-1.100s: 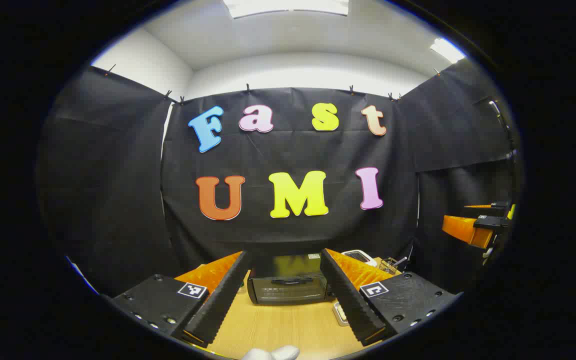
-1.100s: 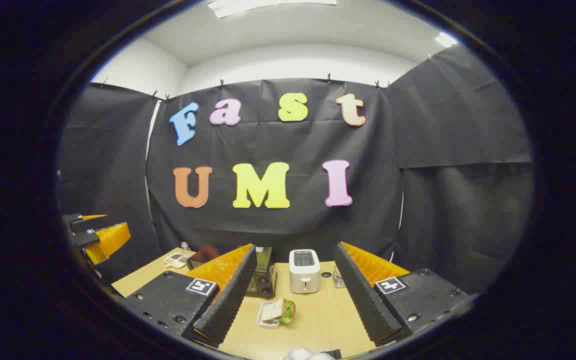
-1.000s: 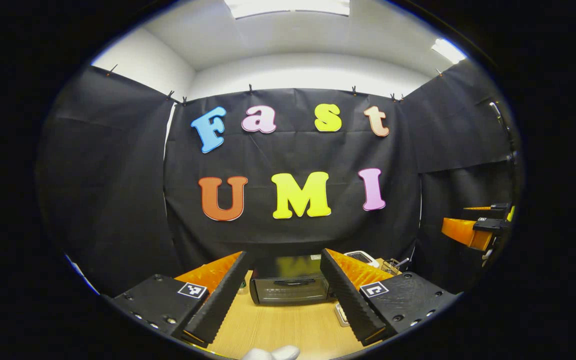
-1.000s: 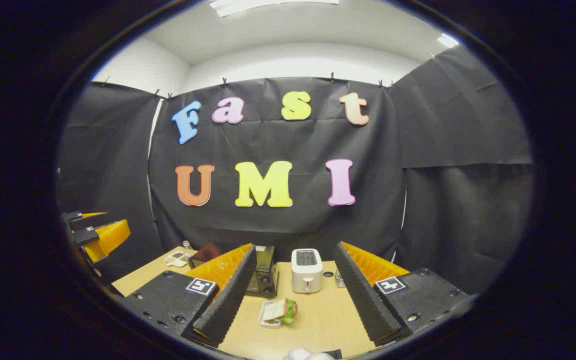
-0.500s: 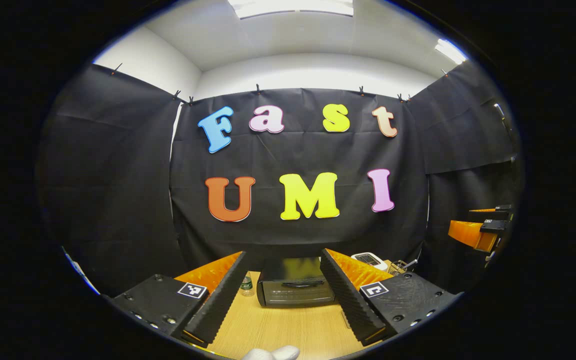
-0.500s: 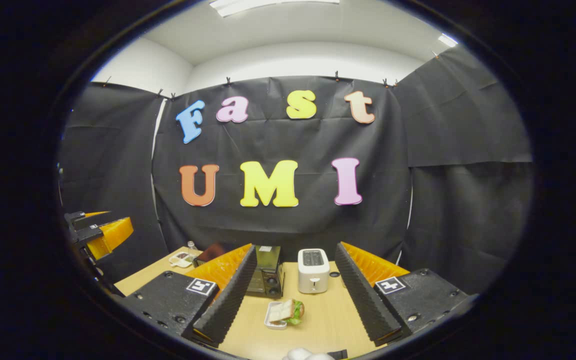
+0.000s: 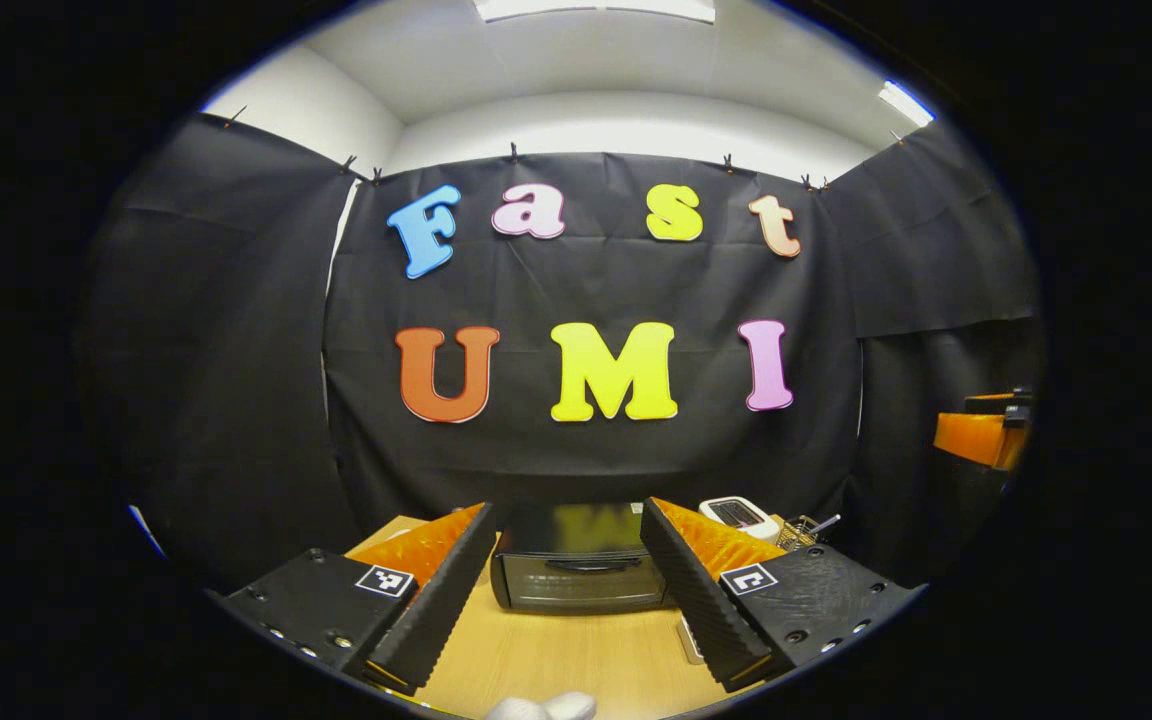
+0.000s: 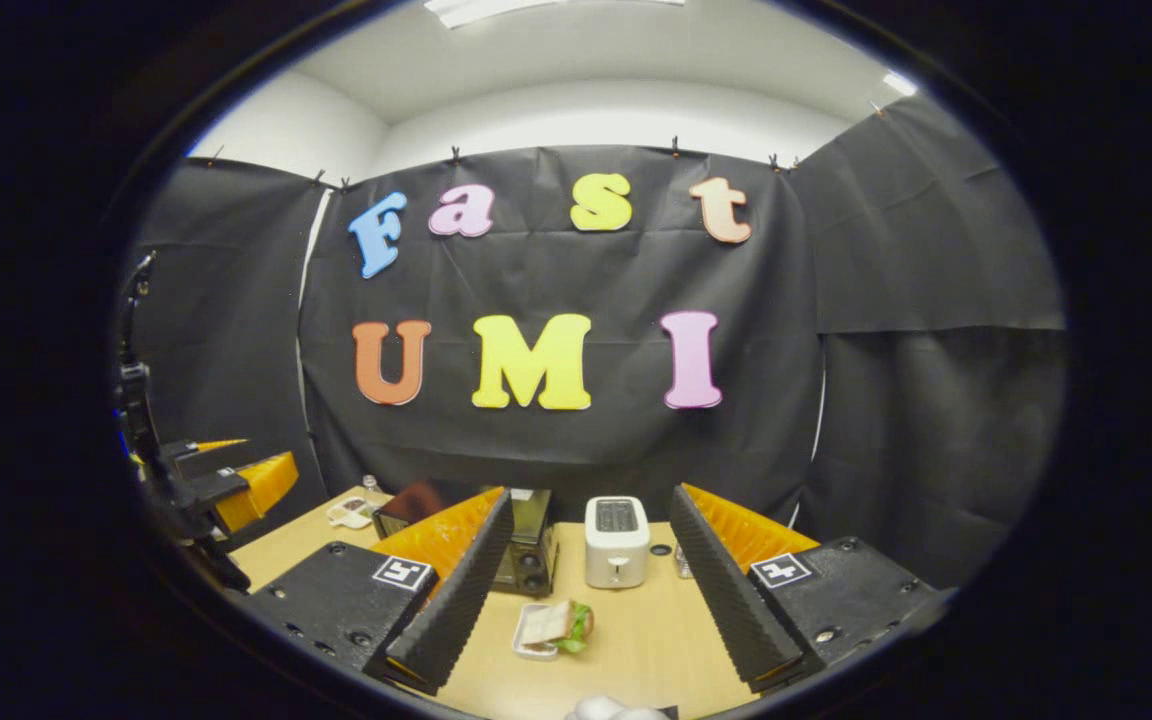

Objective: Open the electric oven with the left hand, put the food in, and close the electric oven.

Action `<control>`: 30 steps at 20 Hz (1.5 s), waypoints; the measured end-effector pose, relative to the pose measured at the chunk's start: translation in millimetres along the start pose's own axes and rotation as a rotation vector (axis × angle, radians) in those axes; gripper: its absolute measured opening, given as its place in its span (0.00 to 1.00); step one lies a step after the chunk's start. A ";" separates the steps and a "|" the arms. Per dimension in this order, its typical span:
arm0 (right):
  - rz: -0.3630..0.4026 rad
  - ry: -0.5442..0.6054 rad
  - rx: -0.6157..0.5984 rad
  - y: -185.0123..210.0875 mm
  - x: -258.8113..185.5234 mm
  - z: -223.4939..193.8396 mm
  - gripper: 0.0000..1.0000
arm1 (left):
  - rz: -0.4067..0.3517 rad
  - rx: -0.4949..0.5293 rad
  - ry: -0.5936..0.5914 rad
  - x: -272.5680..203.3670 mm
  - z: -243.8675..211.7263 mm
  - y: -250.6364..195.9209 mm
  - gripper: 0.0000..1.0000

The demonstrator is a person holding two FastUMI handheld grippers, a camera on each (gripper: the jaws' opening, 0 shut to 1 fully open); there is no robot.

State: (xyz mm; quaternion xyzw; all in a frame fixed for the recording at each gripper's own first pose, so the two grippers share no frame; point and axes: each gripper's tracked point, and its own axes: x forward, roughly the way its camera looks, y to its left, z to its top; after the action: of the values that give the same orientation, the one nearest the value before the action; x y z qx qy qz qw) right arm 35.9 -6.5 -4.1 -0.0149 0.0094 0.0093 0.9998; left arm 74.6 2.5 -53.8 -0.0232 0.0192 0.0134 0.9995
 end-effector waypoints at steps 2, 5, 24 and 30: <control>-0.013 0.000 -0.007 -9.1 2.9 1.2 0.91 | -0.003 -0.010 0.028 24.2 -19.0 -6.4 0.95; -0.041 0.001 -0.009 -24.9 6.1 2.6 1.00 | -0.001 -0.013 0.076 63.9 -49.3 -15.5 1.00; -0.145 0.110 -0.009 -60.7 -7.3 -44.0 0.91 | 0.033 0.047 0.348 216.3 -217.1 -24.9 0.99; -0.107 0.117 -0.010 -49.2 -5.5 -47.2 1.00 | 0.030 0.040 0.375 205.2 -219.7 -23.6 0.99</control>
State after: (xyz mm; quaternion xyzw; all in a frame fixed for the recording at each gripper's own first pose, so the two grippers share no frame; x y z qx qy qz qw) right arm 30.5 -57.1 -49.8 -0.0208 0.0668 -0.0447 0.9965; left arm 271.9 -26.1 -280.0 -0.0051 0.2055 0.0233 0.9784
